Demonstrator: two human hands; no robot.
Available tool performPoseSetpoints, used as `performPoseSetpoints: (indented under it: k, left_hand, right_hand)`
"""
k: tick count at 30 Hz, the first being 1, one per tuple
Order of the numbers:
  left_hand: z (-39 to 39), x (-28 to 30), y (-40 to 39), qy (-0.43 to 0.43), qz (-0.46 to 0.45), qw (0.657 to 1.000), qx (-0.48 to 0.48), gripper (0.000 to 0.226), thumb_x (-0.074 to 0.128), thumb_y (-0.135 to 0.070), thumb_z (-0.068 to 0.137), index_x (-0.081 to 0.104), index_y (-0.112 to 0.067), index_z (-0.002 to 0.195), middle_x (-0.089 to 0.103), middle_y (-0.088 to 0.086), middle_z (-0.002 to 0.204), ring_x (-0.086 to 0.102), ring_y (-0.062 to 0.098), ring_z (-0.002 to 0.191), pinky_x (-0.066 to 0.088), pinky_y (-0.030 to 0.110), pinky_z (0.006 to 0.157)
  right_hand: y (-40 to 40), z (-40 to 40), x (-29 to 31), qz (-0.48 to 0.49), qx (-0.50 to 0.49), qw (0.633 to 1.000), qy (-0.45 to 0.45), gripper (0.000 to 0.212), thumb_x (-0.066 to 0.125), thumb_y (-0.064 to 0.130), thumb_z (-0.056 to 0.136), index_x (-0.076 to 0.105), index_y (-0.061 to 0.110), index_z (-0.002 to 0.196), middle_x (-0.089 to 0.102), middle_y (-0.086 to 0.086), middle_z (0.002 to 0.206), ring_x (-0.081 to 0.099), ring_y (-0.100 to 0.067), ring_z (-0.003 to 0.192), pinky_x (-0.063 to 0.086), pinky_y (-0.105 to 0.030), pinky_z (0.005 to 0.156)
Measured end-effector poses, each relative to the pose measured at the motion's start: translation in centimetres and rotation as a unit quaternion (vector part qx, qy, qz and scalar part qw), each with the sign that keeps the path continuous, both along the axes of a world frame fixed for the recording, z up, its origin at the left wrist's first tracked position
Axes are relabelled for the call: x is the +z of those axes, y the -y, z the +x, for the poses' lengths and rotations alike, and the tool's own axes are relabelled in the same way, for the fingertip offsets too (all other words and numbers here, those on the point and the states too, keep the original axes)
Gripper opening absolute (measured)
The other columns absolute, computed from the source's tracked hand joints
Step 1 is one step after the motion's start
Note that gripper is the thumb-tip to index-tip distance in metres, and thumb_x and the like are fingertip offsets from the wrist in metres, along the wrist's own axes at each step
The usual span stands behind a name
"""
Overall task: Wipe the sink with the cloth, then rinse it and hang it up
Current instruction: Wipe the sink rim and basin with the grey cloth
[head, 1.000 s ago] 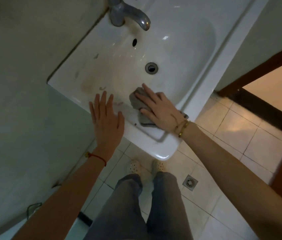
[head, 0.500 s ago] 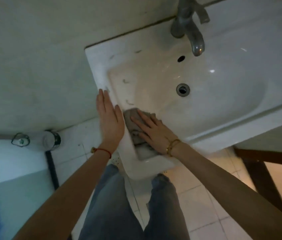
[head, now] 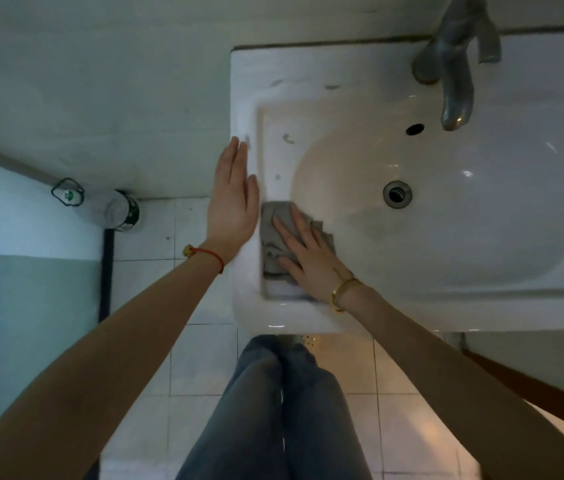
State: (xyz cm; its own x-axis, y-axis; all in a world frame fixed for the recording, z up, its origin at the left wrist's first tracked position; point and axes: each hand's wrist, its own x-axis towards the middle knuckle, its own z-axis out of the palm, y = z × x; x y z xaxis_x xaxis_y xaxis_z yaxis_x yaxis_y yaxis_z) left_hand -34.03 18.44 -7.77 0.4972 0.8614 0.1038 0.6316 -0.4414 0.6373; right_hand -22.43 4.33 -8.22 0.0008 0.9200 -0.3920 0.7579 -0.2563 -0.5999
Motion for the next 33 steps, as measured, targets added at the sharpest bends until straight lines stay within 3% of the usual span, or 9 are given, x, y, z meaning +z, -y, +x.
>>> performPoseSetpoints:
  k: [4, 7, 10, 17, 20, 23, 26, 30, 33]
  left_hand:
    - [0.5, -0.1, 0.1, -0.002, 0.002, 1.0, 0.003, 0.051, 0.031, -0.023, 0.107, 0.028, -0.004, 0.155, 0.023, 0.011, 0.164, 0.02, 0.021, 0.152, 0.017, 0.034, 0.126]
    - [0.2, 0.0, 0.1, -0.004, 0.005, 1.0, 0.004, 0.052, 0.03, -0.023, 0.107, 0.026, -0.005, 0.155, 0.022, 0.009, 0.164, 0.02, 0.021, 0.152, 0.017, 0.034, 0.126]
    - [0.1, -0.1, 0.0, -0.008, 0.004, 1.0, 0.007, 0.052, 0.031, -0.023, 0.107, 0.026, -0.006, 0.156, 0.022, 0.009, 0.164, 0.019, 0.021, 0.152, 0.018, 0.034, 0.126]
    - [0.1, -0.3, 0.0, 0.001, -0.003, 1.0, 0.011, 0.052, 0.031, -0.022, 0.106, 0.028, -0.004, 0.154, 0.024, 0.01, 0.164, 0.021, 0.021, 0.152, 0.019, 0.037, 0.125]
    - [0.0, -0.3, 0.0, 0.005, -0.001, 1.0, 0.007, 0.051, 0.032, -0.021, 0.106, 0.029, -0.003, 0.154, 0.024, 0.01, 0.163, 0.021, 0.021, 0.152, 0.02, 0.037, 0.125]
    - [-0.1, -0.2, 0.0, 0.008, -0.005, 1.0, 0.005, 0.051, 0.031, -0.021, 0.106, 0.028, -0.005, 0.155, 0.022, 0.009, 0.164, 0.02, 0.02, 0.152, 0.02, 0.037, 0.125]
    - [-0.1, -0.2, 0.0, 0.008, -0.005, 1.0, 0.0, 0.052, 0.031, -0.02, 0.106, 0.027, -0.004, 0.155, 0.022, 0.01, 0.164, 0.019, 0.022, 0.152, 0.02, 0.038, 0.125]
    - [-0.4, -0.2, -0.2, -0.004, -0.007, 1.0, -0.015, 0.053, 0.032, -0.02, 0.105, 0.025, -0.003, 0.155, 0.022, 0.012, 0.164, 0.019, 0.025, 0.152, 0.016, 0.037, 0.126]
    - [-0.6, 0.2, -0.9, -0.014, 0.011, 0.999, -0.034, 0.053, 0.036, -0.019, 0.103, 0.03, 0.0, 0.153, 0.029, 0.016, 0.16, 0.026, 0.029, 0.149, 0.02, 0.04, 0.125]
  right_hand:
    - [-4.1, 0.2, -0.8, 0.015, -0.1, 0.992, -0.07, 0.065, 0.037, 0.033, 0.101, -0.006, 0.039, 0.15, -0.026, 0.004, 0.158, -0.01, -0.031, 0.148, -0.004, -0.044, 0.121]
    - [-0.3, 0.1, 0.0, -0.003, -0.01, 1.0, -0.006, 0.066, 0.035, 0.035, 0.102, -0.011, 0.034, 0.15, -0.028, -0.001, 0.158, -0.018, -0.03, 0.146, -0.01, -0.047, 0.119]
    - [4.0, 0.5, 0.3, -0.003, 0.046, 0.997, 0.055, 0.063, 0.032, 0.037, 0.102, -0.009, 0.033, 0.15, -0.021, -0.003, 0.16, -0.011, -0.028, 0.148, -0.007, -0.049, 0.12]
    - [-3.5, -0.6, -0.4, 0.0, -0.108, 0.993, -0.055, 0.064, 0.032, 0.039, 0.102, -0.009, 0.037, 0.151, -0.019, 0.0, 0.16, -0.009, -0.028, 0.148, -0.003, -0.048, 0.12]
    - [-2.2, -0.8, -0.6, -0.012, -0.087, 0.996, -0.027, 0.066, 0.032, 0.042, 0.1, -0.013, 0.04, 0.149, -0.022, 0.001, 0.16, -0.016, -0.03, 0.147, -0.004, -0.054, 0.119]
    - [2.5, -1.1, 0.2, 0.013, -0.011, 0.997, 0.071, 0.068, 0.034, 0.042, 0.1, -0.012, 0.034, 0.15, -0.024, -0.004, 0.159, -0.015, -0.029, 0.147, -0.017, -0.042, 0.116]
    - [2.9, -1.4, 0.5, 0.027, -0.02, 0.996, 0.086, 0.065, 0.033, 0.038, 0.102, -0.008, 0.03, 0.152, -0.021, -0.005, 0.159, -0.011, -0.026, 0.148, -0.018, -0.032, 0.111]
    - [-1.7, -1.6, -0.3, 0.022, -0.095, 0.995, 0.01, 0.06, 0.027, 0.034, 0.103, -0.008, 0.038, 0.15, -0.018, 0.002, 0.161, -0.012, -0.024, 0.149, -0.005, -0.051, 0.12]
    - [-4.9, -1.4, -0.6, 0.03, -0.159, 0.986, -0.025, 0.062, 0.029, 0.031, 0.101, -0.008, 0.039, 0.149, -0.019, 0.001, 0.161, -0.012, -0.026, 0.148, -0.004, -0.052, 0.12]
